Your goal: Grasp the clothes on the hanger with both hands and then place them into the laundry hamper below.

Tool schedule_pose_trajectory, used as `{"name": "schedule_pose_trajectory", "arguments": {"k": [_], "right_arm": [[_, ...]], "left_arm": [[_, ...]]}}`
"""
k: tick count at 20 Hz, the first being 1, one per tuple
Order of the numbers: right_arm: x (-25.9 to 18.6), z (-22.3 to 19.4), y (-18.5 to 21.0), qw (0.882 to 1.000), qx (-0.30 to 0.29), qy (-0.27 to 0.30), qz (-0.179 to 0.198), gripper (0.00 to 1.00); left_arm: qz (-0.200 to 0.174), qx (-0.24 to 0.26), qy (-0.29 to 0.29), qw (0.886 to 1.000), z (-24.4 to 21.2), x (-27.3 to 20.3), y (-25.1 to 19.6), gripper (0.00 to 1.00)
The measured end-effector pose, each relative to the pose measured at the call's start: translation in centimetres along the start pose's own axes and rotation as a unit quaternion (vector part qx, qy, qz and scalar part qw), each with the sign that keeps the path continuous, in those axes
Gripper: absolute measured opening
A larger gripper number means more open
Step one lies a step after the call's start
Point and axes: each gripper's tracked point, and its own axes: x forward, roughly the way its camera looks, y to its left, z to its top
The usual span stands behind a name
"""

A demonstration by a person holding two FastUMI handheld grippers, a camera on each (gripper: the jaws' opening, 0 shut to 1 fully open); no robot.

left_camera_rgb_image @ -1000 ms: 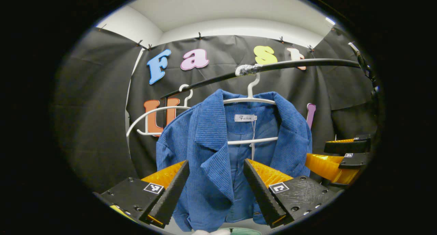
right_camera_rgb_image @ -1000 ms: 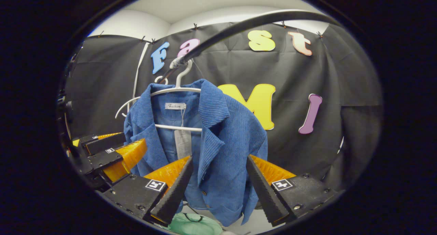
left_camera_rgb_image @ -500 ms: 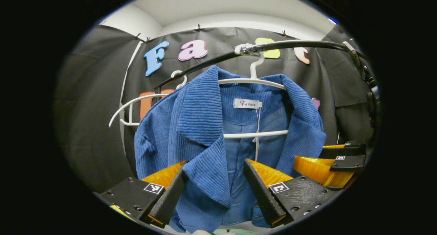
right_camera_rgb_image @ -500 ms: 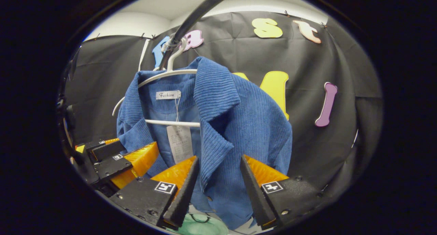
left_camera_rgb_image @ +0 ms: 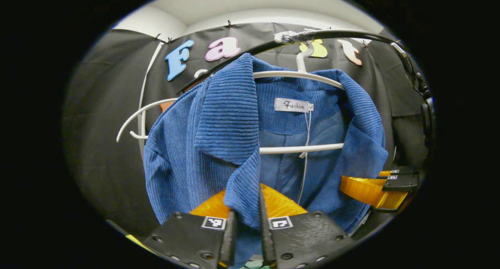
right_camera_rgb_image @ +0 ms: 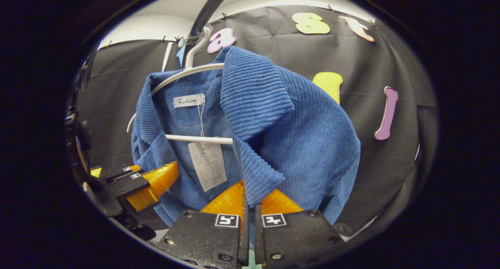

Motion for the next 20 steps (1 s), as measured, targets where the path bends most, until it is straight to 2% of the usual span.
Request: {"name": "schedule_pose_trajectory", "arguments": {"k": [2, 3, 7, 8, 10, 12, 13, 14, 16, 20], "right_arm": [[-0.4, 0.0, 0.0, 0.999, 0.009, 0.004, 0.034, 0.06], [-0.4, -0.1, -0.1, 0.999, 0.012, 0.006, 0.050, 0.05], [-0.8, 0.2, -0.6, 0.994, 0.022, 0.008, 0.110, 0.04], [-1.0, 0.1, -0.6, 0.992, 0.026, 0.006, 0.126, 0.04], [-1.6, 0.1, -0.5, 0.988, 0.031, 0.005, 0.149, 0.04], [-2.2, 0.3, -0.3, 0.985, 0.045, -0.001, 0.169, 0.04], [-2.3, 0.4, -0.4, 0.982, 0.057, -0.004, 0.178, 0.04], [-2.6, 0.7, -0.1, 0.978, 0.072, -0.006, 0.195, 0.04], [-3.3, 1.7, -0.1, 0.968, 0.113, -0.020, 0.224, 0.04], [-4.4, 4.1, -1.6, 0.947, 0.186, -0.052, 0.258, 0.04]], "left_arm": [[0.012, -0.003, 0.004, 1.000, -0.3, 0.0, 0.5, 0.05], [0.003, -0.009, 0.004, 1.000, -0.3, -0.1, 0.2, 0.09], [-0.010, 0.000, 0.006, 1.000, -0.1, -0.3, 0.8, 0.04], [-0.011, 0.005, 0.005, 1.000, 0.1, -0.2, 1.0, 0.00], [-0.016, 0.005, 0.005, 1.000, 0.2, -0.3, 1.1, 0.03], [-0.023, -0.008, 0.003, 1.000, 0.5, -0.6, 1.0, 0.03], [-0.024, -0.016, -0.001, 1.000, 0.8, -1.0, 1.0, 0.00], [-0.023, -0.023, -0.005, 0.999, 1.2, -1.3, 1.2, 0.03], [-0.019, -0.035, -0.016, 0.999, 2.2, -2.3, 1.6, 0.00], [-0.004, -0.066, -0.040, 0.997, 4.6, -3.5, 3.4, 0.03]]}}
